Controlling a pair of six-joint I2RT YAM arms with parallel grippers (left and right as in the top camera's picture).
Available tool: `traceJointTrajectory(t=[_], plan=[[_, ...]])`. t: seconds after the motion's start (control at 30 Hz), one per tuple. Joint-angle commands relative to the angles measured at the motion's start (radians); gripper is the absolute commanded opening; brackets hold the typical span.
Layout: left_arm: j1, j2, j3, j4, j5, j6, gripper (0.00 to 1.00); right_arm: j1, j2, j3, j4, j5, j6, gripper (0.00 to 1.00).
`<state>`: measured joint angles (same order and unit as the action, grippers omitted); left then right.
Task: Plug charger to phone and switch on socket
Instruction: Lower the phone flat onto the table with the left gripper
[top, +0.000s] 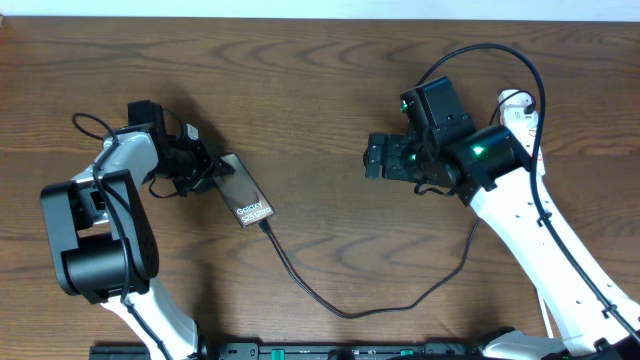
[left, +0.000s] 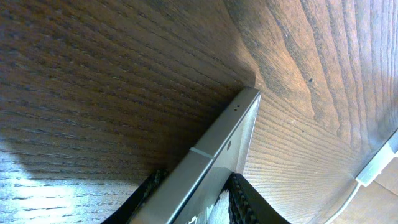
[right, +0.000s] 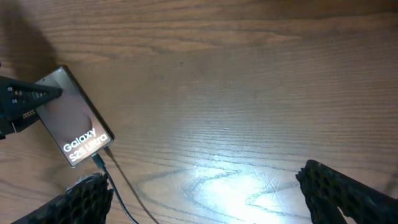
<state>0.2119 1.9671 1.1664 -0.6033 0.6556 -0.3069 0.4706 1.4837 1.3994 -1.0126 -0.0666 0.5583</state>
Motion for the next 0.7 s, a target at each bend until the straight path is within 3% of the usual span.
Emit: traceJointTrajectory(t=[0.0,0.67], plan=[[-0.002,0.014,-0.033,-0.010,-0.074,0.014,0.32,0.016,0.007,0.006,-0.002,0.016,0.002,0.96],[-0.002,0.014,-0.033,-0.021,-0.074,0.014,0.33,0.016,0.007,0.006,-0.001,0.016,0.002,0.97]])
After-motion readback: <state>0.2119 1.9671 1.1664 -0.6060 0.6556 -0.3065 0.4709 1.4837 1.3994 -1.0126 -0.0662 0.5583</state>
